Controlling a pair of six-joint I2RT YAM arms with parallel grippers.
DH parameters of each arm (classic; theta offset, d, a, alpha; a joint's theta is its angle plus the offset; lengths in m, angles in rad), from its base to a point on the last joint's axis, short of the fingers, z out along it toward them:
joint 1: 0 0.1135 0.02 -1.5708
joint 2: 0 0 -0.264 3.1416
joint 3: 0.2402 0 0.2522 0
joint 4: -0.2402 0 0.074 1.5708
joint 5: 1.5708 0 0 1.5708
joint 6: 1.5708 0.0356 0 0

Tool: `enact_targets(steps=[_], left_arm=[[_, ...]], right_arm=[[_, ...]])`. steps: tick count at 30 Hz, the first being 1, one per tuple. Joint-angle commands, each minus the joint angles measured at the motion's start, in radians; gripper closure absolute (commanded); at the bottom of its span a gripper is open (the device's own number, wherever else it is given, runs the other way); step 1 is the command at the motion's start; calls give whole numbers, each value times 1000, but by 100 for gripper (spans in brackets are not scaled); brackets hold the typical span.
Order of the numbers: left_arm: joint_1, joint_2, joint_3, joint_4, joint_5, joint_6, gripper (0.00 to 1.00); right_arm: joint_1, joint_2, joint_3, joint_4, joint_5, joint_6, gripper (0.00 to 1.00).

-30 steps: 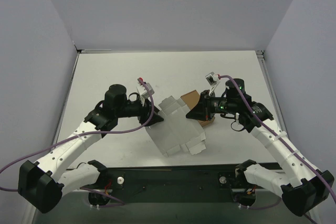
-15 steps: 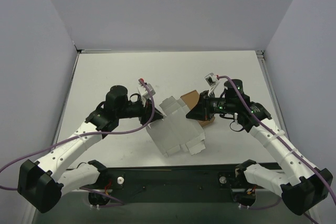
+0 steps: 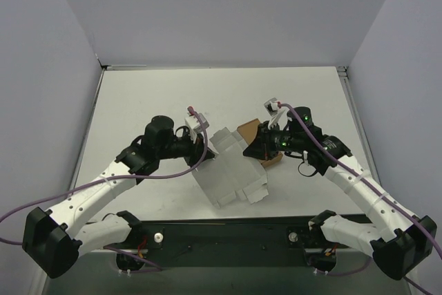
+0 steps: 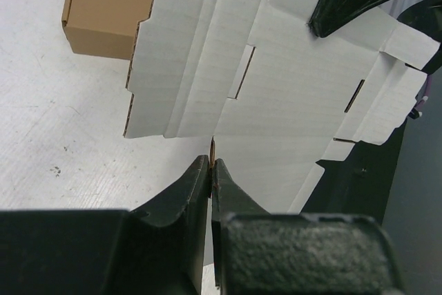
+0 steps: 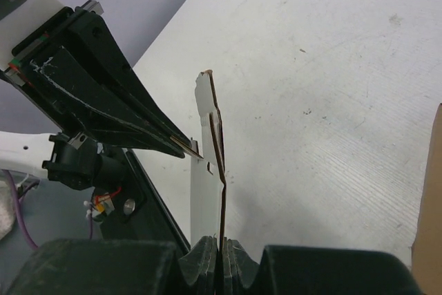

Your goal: Fold the paper box

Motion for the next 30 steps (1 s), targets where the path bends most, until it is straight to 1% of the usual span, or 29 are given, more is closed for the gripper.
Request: enact_targets(steps=[1,5,11,17,20,22,24,28,30], left_arm=[[-63,7,20,69,11,-33,87],[-110,33,25,60,-3,-34,87],[-178,69,40,40,-49,-42,87],[-232,73,37,58,-118,-100,85],[-275,79,20,106,-197,-153,85],[-302,89,9,132,-275,-183,85],[-313,117,17,127,-360,-242,85],[-347,160,31,144,-427,-341,85],[-382,181,34,155,-461,-378,85]], right_arm=[[45,23,-9,38,70,-25,100],[74,20,-11,35,122,-30,100],[85,15,-17,33,185,-25,100],[91,20,-21,32,229,-16,100],[100,21,-27,30,245,-16,100],[112,23,-29,24,263,-22,100],[123,15,-32,15,291,-28,100],[140,-5,-61,9,347,-27,100],[158,-20,-83,13,398,-27,100]])
